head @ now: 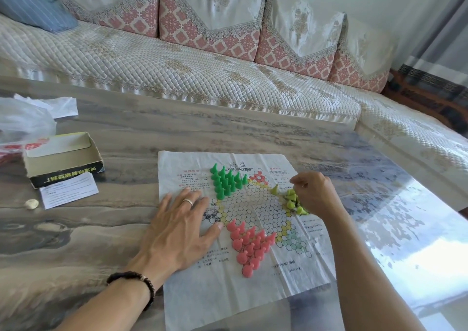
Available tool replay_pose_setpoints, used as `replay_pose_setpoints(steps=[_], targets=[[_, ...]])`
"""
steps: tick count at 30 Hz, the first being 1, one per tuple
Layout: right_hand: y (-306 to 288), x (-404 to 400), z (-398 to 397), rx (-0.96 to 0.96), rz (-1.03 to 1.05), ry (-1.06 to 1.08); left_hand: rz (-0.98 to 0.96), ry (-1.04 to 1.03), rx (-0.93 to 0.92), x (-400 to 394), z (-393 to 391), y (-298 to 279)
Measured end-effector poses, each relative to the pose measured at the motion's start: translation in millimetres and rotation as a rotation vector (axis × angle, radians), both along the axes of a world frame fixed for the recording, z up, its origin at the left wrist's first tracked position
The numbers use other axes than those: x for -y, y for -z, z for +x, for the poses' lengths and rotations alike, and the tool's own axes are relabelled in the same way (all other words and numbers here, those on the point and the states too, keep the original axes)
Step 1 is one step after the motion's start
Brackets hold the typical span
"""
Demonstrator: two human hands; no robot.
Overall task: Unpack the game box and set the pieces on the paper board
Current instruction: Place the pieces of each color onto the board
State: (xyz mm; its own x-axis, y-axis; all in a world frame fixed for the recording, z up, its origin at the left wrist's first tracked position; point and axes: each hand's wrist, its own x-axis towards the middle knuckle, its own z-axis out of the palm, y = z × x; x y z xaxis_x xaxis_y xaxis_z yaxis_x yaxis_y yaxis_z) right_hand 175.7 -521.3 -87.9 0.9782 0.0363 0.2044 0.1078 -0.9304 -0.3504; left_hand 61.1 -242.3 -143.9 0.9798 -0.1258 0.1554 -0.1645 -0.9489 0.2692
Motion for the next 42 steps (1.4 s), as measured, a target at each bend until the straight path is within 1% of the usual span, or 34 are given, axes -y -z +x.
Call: replay_pose_setpoints(steps=[5,7,16,19,21,24,29,42], targets=[[3.7,-1.3,-10.2,-0.025,-0.082,-0.066,-0.02,-0.003,-0.002,-0.1,-0.8,0.2],[3.8,-3.4,-11.2,-0.045,-0.118,-0.057,-0.02,-0.003,0.001,-0.1,-0.8,0.1],[5.5,-4.2,-6.8,-0.126,-0.146,-0.007,-0.03,-0.005,-0.003,0.3,-2.1,-2.9],[8.5,-3.4,-7.0,-0.105,-0.161,-0.012,-0.025,-0.007,-0.004,0.5,-2.5,-2.7],[8.0,-2.2,-8.1,-0.056,-0.147,-0.01,-0.036,-0.004,-0.004,0.4,-2.8,-3.1],[2.2,1.5,-8.0,0.011,-0.033,-0.014,-0.033,-0.001,-0.009,0.2,-2.4,-2.7],[-2.6,-3.2,-13.5,-0.007,0.094,-0.037,-0.04,-0.002,-0.012,0.1,-3.2,-2.9],[8.8,-20.1,-14.6,-0.077,-0.011,-0.06,-0.039,0.0,0.006,0.5,-2.9,-3.2]])
